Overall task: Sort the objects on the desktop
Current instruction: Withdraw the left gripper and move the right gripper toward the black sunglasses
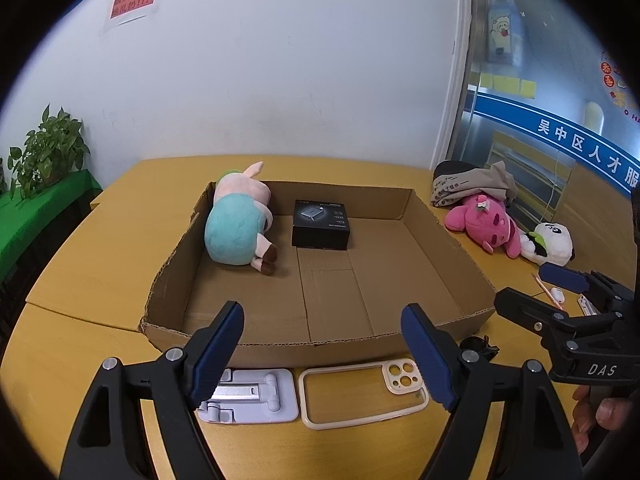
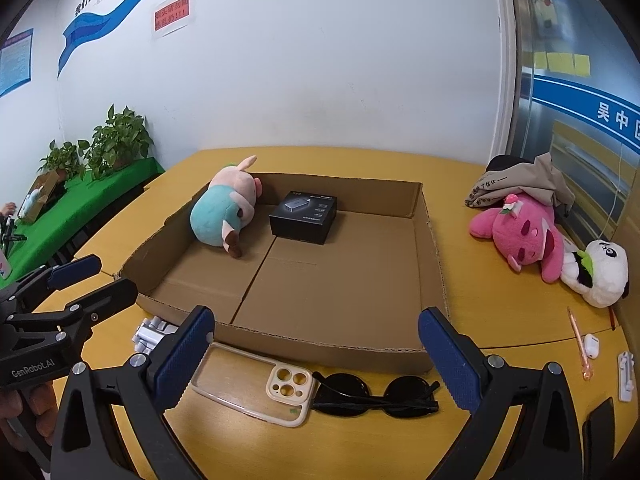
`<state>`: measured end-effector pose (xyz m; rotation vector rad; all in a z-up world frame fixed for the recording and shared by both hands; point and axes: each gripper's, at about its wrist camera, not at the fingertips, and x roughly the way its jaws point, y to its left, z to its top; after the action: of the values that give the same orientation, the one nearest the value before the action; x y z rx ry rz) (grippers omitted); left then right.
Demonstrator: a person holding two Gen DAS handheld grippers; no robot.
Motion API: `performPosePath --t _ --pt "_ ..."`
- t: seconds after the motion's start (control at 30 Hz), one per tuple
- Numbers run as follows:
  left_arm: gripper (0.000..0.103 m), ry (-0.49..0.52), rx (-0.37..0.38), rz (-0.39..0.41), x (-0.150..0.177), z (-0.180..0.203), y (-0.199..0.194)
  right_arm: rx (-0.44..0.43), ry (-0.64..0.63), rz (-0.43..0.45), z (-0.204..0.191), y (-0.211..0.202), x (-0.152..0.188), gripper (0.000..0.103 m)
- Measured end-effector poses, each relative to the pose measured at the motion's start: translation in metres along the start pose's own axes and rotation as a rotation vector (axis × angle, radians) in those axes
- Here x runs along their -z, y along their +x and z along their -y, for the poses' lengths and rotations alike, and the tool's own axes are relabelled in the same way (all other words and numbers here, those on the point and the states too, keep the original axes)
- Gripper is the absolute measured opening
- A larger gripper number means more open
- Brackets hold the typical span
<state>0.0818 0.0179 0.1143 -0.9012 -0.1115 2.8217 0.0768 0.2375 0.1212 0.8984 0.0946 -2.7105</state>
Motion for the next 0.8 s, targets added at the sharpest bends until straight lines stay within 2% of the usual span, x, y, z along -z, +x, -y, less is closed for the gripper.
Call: performPosePath --t 0.17,0.4,0.57,0.67,0.8 --pt "0.081 -0.011 0.016 -0.041 0.007 -0.006 0.009 -0.007 0.015 -0.01 0.009 0.003 0.009 0.103" --pt "0.08 -0.014 0.034 -0.153 0.038 -0.014 0.036 -0.087 0.093 -0.169 0.02 0.038 0.057 0.103" --pt "0.079 -0.027 0.076 -0.252 0.062 -0.016 0.06 -0.152 0.144 -0.284 0.02 0.066 0.096 0.103" --pt "0.077 -0.014 0.094 -0.285 0.072 -0.014 0.066 -0.174 0.149 -0.298 0.024 0.071 0.106 0.103" --pt "0.077 0.012 0.114 -0.303 0.08 -0.015 0.064 -0.178 0.12 -0.264 0.041 0.062 0.103 0.103"
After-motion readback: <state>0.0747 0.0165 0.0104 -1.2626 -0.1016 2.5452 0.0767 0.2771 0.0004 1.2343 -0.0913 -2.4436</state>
